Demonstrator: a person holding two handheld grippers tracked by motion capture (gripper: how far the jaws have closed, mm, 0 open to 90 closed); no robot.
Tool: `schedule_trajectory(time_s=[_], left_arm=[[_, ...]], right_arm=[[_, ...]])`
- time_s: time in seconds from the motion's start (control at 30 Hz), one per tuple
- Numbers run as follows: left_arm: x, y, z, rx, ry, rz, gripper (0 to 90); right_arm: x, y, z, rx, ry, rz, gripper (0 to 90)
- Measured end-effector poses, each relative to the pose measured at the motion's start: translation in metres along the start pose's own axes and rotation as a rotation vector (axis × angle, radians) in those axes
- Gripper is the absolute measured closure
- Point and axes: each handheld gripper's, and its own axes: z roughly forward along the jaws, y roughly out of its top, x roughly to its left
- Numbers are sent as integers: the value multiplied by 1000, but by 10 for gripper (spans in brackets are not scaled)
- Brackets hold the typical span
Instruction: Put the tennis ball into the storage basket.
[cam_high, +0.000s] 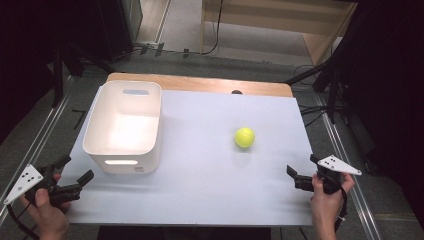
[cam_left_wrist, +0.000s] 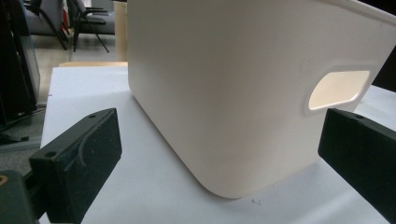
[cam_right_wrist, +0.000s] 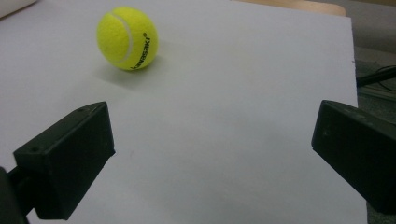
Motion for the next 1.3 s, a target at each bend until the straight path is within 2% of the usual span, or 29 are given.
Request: schedule_trajectory(time_s=[0.17, 0.2, 0.27, 0.43, 0.83, 1.3], left_arm=[[0, 0, 0, 4, 1, 5, 0], [0, 0, 0, 4, 1, 5, 0], [0, 0, 0, 4, 1, 5, 0], [0, 0, 0, 4, -2, 7, 0], [-1, 0, 0, 7, -6, 11, 0], [-2, 0, 1, 10, -10, 15, 0]], right_arm=[[1, 11, 3, 20, 13, -30, 0], [1, 17, 6, 33, 22, -58, 0], [2, 19, 7, 39, 23, -65, 0], [7, 33, 18, 92, 46, -124, 0], [10, 51, 34, 161, 96, -176, 0], [18, 67, 50, 199, 128, -211, 0]])
